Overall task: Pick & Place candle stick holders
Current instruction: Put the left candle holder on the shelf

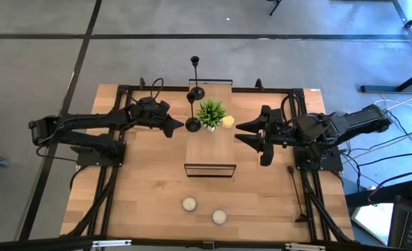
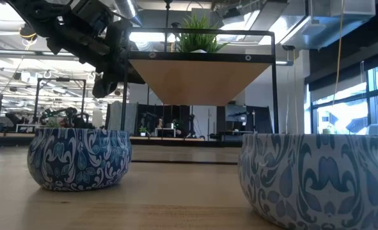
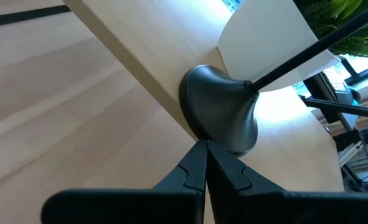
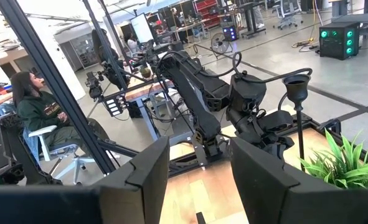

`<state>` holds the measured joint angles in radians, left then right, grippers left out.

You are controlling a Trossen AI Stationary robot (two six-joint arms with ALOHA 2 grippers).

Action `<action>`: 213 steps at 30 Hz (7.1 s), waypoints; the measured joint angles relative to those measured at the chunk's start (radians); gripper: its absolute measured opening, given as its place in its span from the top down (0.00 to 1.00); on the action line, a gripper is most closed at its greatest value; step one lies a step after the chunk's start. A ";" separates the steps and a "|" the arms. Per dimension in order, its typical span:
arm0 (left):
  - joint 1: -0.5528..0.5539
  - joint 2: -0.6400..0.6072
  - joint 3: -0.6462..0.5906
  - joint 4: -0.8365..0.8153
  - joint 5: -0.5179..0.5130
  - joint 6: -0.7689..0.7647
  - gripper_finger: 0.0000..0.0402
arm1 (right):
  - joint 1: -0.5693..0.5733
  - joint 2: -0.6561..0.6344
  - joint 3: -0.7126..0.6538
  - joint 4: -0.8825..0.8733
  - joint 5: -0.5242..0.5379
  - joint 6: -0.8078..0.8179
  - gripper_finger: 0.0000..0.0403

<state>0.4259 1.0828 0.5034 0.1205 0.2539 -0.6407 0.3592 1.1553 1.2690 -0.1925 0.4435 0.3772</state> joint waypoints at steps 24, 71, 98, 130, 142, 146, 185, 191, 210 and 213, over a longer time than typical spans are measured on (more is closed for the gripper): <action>-0.010 0.053 0.000 0.056 0.011 0.002 1.00 | 0.000 0.000 0.000 0.001 0.000 0.000 0.57; 0.021 -0.225 -0.001 -0.234 -0.072 0.034 1.00 | 0.002 0.009 0.000 -0.006 0.184 -0.003 0.57; 0.013 -0.112 -0.001 -0.115 0.006 -0.013 1.00 | 0.002 0.114 0.000 0.131 0.260 -0.007 0.57; -0.032 0.005 -0.001 0.025 -0.046 -0.027 1.00 | 0.003 0.114 0.000 0.130 0.261 0.001 0.57; -0.032 0.015 -0.001 0.044 -0.042 -0.029 1.00 | 0.003 0.114 0.000 0.130 0.262 0.001 0.57; -0.032 0.026 -0.001 0.042 -0.042 -0.029 1.00 | 0.003 0.114 0.000 0.130 0.263 0.001 0.57; -0.032 0.028 -0.001 0.060 -0.058 -0.027 1.00 | 0.003 0.114 0.000 0.130 0.260 0.000 0.57; -0.032 0.028 -0.001 0.060 -0.103 -0.029 1.00 | 0.003 0.114 0.000 0.130 0.261 0.001 0.57; -0.040 0.035 0.000 0.056 -0.103 -0.027 1.00 | 0.002 0.114 0.000 0.130 0.261 0.000 0.57; -0.044 0.057 0.000 0.065 -0.088 -0.027 1.00 | 0.002 0.114 0.000 0.130 0.262 0.000 0.57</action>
<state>0.3816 1.1396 0.5034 0.1851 0.1663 -0.6678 0.3607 1.2690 1.2690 -0.0623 0.7052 0.3771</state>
